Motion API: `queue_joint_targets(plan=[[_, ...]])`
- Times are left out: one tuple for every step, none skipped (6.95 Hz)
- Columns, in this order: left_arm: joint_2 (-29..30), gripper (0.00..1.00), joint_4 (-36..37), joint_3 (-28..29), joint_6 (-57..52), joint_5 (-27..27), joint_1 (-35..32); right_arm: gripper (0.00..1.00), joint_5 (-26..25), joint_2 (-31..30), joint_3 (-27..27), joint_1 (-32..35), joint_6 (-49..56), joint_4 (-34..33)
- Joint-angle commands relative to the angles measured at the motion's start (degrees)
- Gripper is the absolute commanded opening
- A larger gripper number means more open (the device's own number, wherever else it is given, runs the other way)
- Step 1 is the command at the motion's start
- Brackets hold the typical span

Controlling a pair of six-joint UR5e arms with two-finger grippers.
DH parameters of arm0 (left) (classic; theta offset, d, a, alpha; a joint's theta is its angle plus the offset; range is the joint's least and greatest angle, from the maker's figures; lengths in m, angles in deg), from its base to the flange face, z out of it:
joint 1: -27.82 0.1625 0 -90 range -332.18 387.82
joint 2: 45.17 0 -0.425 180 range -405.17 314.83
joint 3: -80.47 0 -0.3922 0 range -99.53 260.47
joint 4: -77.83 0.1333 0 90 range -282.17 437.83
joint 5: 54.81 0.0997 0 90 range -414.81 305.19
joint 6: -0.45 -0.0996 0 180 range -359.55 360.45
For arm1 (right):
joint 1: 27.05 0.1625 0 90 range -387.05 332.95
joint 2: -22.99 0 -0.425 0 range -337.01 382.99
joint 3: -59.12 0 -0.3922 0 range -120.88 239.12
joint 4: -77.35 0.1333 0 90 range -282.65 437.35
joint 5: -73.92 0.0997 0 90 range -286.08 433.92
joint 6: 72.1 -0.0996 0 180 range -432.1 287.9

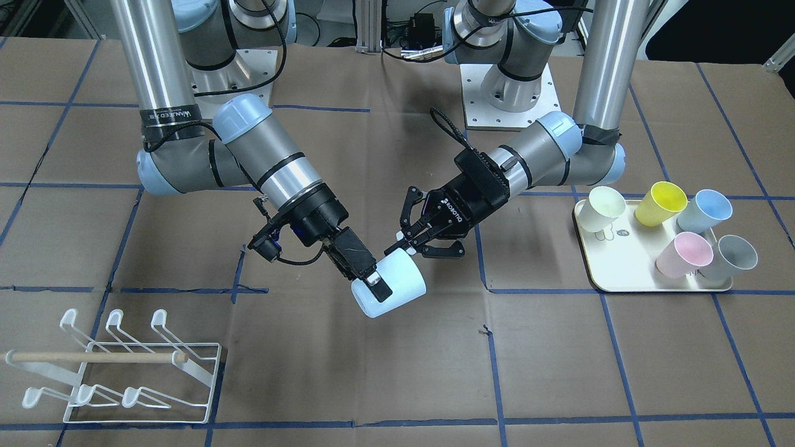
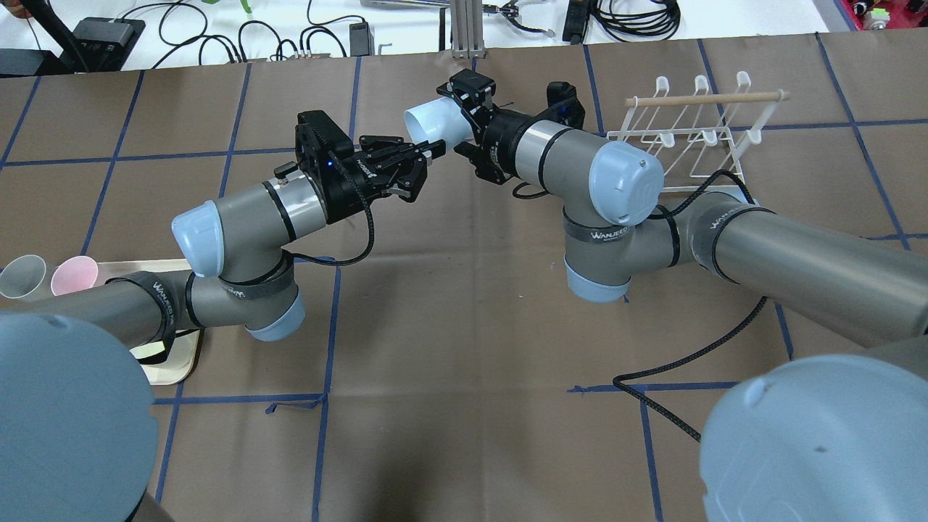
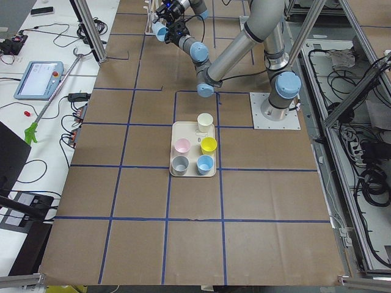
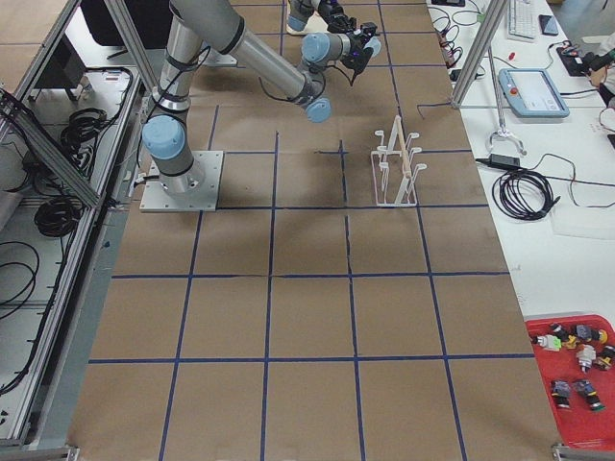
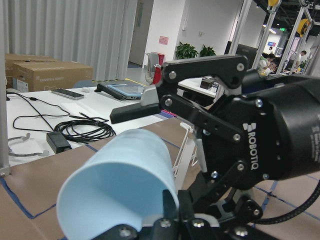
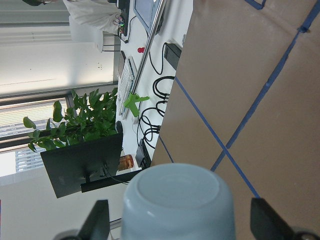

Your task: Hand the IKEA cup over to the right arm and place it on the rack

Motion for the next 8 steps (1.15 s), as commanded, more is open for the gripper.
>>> queue_joint_targets(plan=[[-0.06, 0.03, -0.06, -0.07, 0.0, 0.04, 0.0, 0.99, -0.04, 0.46, -0.73, 0.16, 0.0, 0.25], [-0.06, 0.03, -0.06, -0.07, 0.0, 0.04, -0.09, 0.99, -0.04, 0.38, -0.91, 0.42, 0.0, 1.03], [-0.06, 0.03, -0.06, -0.07, 0.0, 0.04, -0.09, 0.98, -0.21, 0.46, -0.91, 0.51, 0.0, 1.13], [0.03, 0.03, -0.06, -0.07, 0.0, 0.04, -0.09, 0.9, -0.56, 0.46, -0.91, 0.51, 0.09, 1.04], [0.03, 0.03, -0.06, -0.07, 0.0, 0.04, -0.09, 0.81, -0.56, 0.46, -0.91, 0.51, 0.17, 1.04], [-0.06, 0.03, -0.06, -0.07, 0.0, 0.04, -0.09, 0.79, -0.56, 0.46, -0.82, 0.51, 0.18, 1.04], [-0.06, 0.03, -0.06, -0.07, 0.0, 0.12, -0.09, 0.75, -0.48, 0.38, -0.82, 0.51, 0.18, 1.04], [0.03, 0.1, -0.06, 0.1, 0.0, 0.12, -0.09, 0.69, -0.39, 0.38, -0.91, 0.51, 0.18, 1.04]])
